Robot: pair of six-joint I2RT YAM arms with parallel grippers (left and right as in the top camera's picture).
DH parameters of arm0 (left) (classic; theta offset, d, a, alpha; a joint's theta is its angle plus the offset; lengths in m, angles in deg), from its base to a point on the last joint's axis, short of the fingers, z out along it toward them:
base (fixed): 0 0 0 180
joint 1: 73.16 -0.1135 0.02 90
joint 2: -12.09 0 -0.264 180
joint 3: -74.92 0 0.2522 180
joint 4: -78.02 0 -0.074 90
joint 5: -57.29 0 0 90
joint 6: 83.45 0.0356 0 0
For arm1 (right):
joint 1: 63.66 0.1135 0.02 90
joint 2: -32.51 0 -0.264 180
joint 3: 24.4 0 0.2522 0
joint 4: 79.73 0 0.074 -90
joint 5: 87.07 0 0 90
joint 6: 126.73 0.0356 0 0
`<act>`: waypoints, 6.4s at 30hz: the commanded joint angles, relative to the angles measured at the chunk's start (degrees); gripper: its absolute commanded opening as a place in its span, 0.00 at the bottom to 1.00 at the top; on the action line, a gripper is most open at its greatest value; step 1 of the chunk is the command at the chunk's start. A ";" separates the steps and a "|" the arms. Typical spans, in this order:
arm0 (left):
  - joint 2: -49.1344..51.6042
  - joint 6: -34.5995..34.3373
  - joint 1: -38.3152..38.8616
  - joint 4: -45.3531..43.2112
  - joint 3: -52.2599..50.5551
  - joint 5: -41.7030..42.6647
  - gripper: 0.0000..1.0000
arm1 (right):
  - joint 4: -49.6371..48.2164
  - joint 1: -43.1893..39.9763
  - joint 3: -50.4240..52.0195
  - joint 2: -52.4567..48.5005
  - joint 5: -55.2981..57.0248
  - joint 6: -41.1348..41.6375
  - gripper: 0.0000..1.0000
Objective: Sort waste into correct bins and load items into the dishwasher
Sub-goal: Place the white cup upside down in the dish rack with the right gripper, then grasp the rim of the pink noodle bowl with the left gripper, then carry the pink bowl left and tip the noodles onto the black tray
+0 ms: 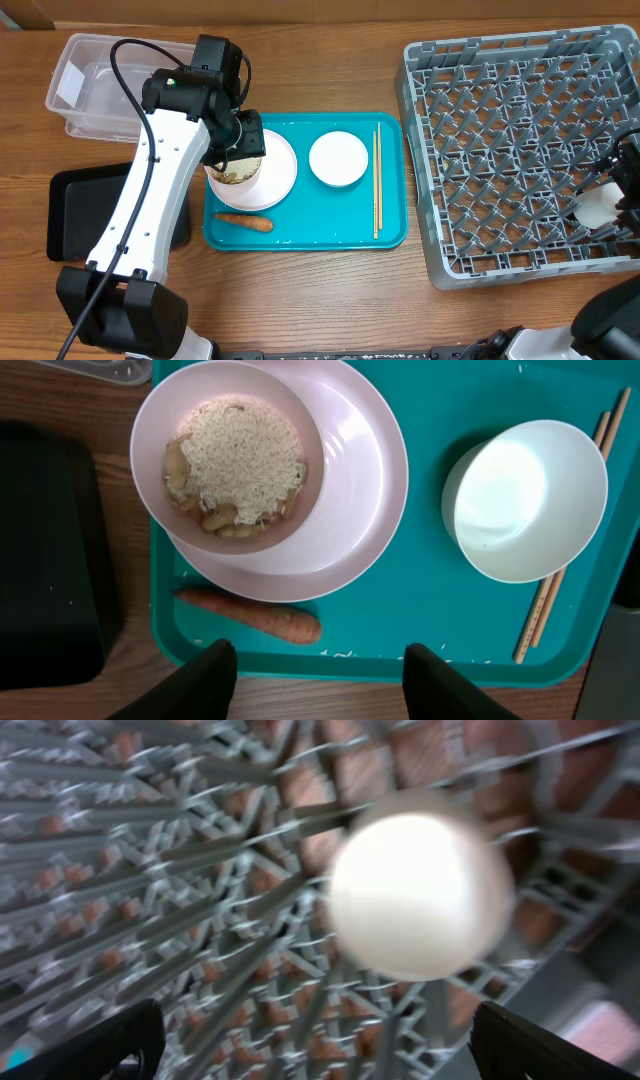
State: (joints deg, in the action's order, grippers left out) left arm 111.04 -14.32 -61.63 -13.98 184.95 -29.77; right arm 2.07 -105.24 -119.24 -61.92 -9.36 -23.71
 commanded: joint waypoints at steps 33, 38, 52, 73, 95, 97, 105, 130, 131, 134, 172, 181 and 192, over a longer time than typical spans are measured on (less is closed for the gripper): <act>16.92 -0.98 0.55 -15.74 -6.19 -2.27 0.55 | 4.96 40.02 -0.24 8.85 -0.15 -7.04 1.00; 21.33 -0.98 0.74 -16.06 -6.19 -1.84 0.51 | 4.96 40.02 -0.24 8.85 -0.15 -7.04 1.00; 21.97 -1.05 1.99 -12.59 -5.25 1.22 0.04 | 4.92 40.02 -0.24 8.83 -0.15 -7.04 1.00; 18.51 -2.54 2.05 -12.63 -5.22 0.24 0.04 | 5.62 40.02 -0.24 8.83 -0.15 -7.06 1.00; 22.64 -2.54 2.05 -13.73 -5.22 -1.38 0.37 | 5.60 40.02 -0.22 8.83 -0.15 -7.06 1.00; 22.64 -2.51 2.05 -13.75 -5.22 -0.70 0.35 | 5.57 40.02 -0.24 8.83 -0.15 -7.06 1.00; 21.64 -2.10 1.60 -12.07 -3.17 1.18 0.24 | 5.38 40.02 -0.24 8.83 -0.15 -7.06 1.00; 21.70 -1.01 5.05 -13.70 -3.82 1.33 0.29 | 5.38 40.02 -0.24 8.83 -0.15 -7.06 1.00; 21.70 -0.98 5.05 -13.64 -4.00 1.31 0.28 | 5.38 40.02 -0.24 8.83 -0.15 -7.06 1.00; 21.70 -0.98 5.05 -13.60 -4.55 1.29 0.18 | 5.38 40.02 -0.24 8.83 -0.15 -7.06 1.00; 3.37 7.76 -16.13 1.27 -0.92 14.88 0.04 | 6.03 40.02 -0.24 8.83 -0.13 -7.13 1.00; 4.44 20.17 -33.51 -2.43 -7.50 36.68 0.04 | 6.03 40.02 -0.22 8.83 -0.13 -7.13 1.00; 4.55 30.69 -49.79 -8.24 -20.06 59.04 0.04 | 6.25 40.02 -0.24 8.83 -0.13 -7.13 1.00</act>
State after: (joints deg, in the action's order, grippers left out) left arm 115.39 10.27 -108.97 -22.11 166.86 18.23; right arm 8.56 -65.36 -119.26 -53.79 -9.73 -30.75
